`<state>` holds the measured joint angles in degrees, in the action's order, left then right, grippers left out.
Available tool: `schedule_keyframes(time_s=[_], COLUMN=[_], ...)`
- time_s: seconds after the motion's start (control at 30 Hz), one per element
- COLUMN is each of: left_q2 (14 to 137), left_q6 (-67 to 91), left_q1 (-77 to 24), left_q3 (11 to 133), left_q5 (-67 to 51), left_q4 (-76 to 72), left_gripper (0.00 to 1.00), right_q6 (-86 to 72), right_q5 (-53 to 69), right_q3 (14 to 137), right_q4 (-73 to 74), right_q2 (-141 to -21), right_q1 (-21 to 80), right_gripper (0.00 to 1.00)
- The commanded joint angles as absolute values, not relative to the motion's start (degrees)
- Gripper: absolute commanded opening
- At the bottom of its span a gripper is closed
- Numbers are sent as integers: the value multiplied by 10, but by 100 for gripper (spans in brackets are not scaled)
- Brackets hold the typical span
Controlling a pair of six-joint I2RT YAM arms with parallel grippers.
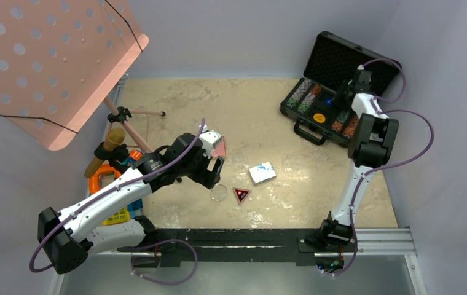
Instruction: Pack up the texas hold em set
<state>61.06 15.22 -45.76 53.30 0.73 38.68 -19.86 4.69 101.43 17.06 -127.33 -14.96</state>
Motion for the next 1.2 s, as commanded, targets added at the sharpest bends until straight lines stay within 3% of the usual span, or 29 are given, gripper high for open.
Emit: schedule_keyframes(time_s=[0.0, 0.37, 0.67, 1.17], left_q2=[607, 609, 609, 601], left_q6=[139, 139, 139, 136], left_q1=[-454, -455, -455, -454], left_q3=[552, 552, 552, 553], left_q5=[4, 4, 4, 3], left_q4=[374, 373, 374, 375], left_gripper=[90, 90, 90, 90], right_q6=[-200, -200, -190, -165], right_q5=[68, 65, 12, -5], right_q3=[1042, 1048, 1020, 1009], right_q4=[172, 174, 168, 167], right_q2=[-1287, -1294, -1254, -1193], right_q1=[-149, -149, -149, -149], right_gripper=[34, 34, 57, 65])
